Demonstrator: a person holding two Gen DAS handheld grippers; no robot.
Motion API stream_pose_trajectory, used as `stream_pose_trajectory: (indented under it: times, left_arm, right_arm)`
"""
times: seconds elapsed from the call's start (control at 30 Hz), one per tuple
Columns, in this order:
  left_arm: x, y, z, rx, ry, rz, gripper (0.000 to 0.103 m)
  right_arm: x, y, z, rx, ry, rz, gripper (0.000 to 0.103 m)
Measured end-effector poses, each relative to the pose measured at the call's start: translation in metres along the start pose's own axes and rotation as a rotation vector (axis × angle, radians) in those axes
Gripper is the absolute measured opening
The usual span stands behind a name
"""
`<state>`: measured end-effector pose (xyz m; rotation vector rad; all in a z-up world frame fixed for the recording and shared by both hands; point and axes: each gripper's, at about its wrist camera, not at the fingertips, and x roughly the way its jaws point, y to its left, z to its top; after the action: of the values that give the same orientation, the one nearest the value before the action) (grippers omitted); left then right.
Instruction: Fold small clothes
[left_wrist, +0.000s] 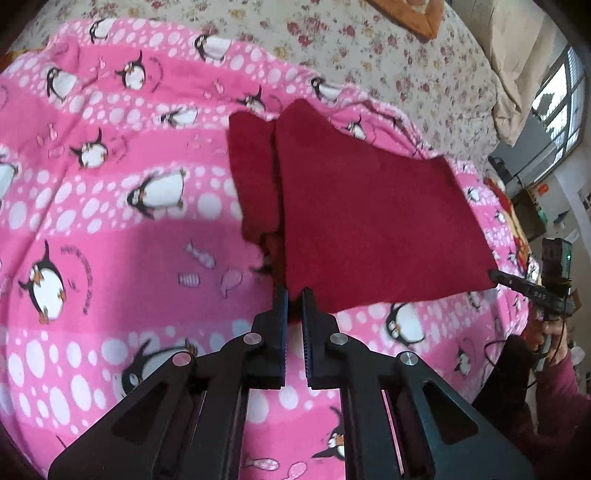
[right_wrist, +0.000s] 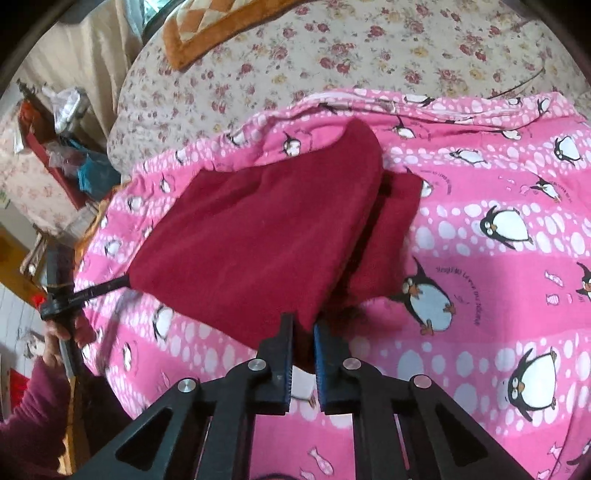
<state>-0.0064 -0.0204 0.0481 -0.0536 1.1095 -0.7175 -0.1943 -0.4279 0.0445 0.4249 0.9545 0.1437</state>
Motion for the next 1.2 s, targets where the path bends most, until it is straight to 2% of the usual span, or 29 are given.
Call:
stream_pose_trajectory:
  times: [0.1, 0.2, 0.27, 0.33, 0.4, 0.43, 0.47, 0.53, 0.6, 0.73, 0.83, 0.9, 0.93, 1.0, 1.1, 1.2]
  left_arm:
    - [0.002, 0.001, -0.002, -0.020, -0.004, -0.002, 0.006]
    - [-0.007, -0.002, 0.001, -0.023, -0.021, -0.005, 0.006]
    - [-0.013, -0.008, 0.003, -0.014, -0.032, 0.012, 0.007]
    - [-0.019, -0.015, 0.004, -0.002, -0.046, 0.046, 0.007]
    - [-0.024, -0.023, 0.005, -0.002, -0.068, 0.041, 0.007]
    - [-0.025, -0.025, 0.006, -0.007, -0.078, 0.048, 0.010]
    - [-0.026, -0.028, 0.007, -0.014, -0.090, 0.065, 0.013]
    - [-0.026, -0.034, 0.009, -0.025, -0.116, 0.085, 0.040]
    - [-0.023, -0.040, 0.011, -0.037, -0.147, 0.083, 0.047]
    - [-0.006, -0.040, 0.018, -0.124, -0.157, 0.058, 0.047]
    - [0.008, -0.038, 0.022, -0.150, -0.162, 0.149, 0.047]
    - [0.016, -0.033, 0.020, -0.170, -0.158, 0.177, 0.047]
    - [0.022, -0.030, 0.019, -0.190, -0.148, 0.169, 0.047]
    - [0.029, -0.021, 0.014, -0.231, -0.147, 0.143, 0.048]
    - [0.034, -0.010, 0.009, -0.283, -0.170, 0.090, 0.052]
    - [0.033, -0.005, 0.010, -0.292, -0.190, 0.058, 0.052]
  right_arm:
    - [0.010, -0.004, -0.011, 0.000, 0.044, -0.036, 0.008]
    - [0.006, -0.008, -0.012, 0.028, 0.044, -0.024, 0.008]
    - [-0.006, -0.005, -0.007, 0.043, 0.017, -0.033, 0.008]
    - [-0.016, 0.001, -0.001, 0.030, -0.019, -0.054, 0.013]
    - [-0.023, 0.013, 0.008, -0.003, -0.052, -0.065, 0.033]
    - [-0.024, 0.020, 0.014, -0.017, -0.065, -0.064, 0.055]
    - [-0.022, 0.024, 0.018, -0.026, -0.070, -0.061, 0.061]
    - [-0.012, 0.038, 0.029, -0.064, -0.058, -0.049, 0.061]
    - [0.005, 0.055, 0.042, -0.117, -0.034, -0.062, 0.061]
    - [0.032, 0.074, 0.065, -0.149, -0.012, -0.113, 0.061]
    - [0.056, 0.073, 0.081, -0.122, 0.062, -0.145, 0.061]
    - [0.075, 0.066, 0.087, -0.139, 0.099, -0.231, 0.061]
    - [0.084, 0.060, 0.090, -0.145, 0.107, -0.279, 0.061]
    - [0.096, 0.047, 0.096, -0.132, 0.112, -0.322, 0.061]
    - [0.104, 0.041, 0.109, -0.120, 0.088, -0.335, 0.061]
    - [0.111, 0.068, 0.120, -0.176, 0.085, -0.260, 0.061]
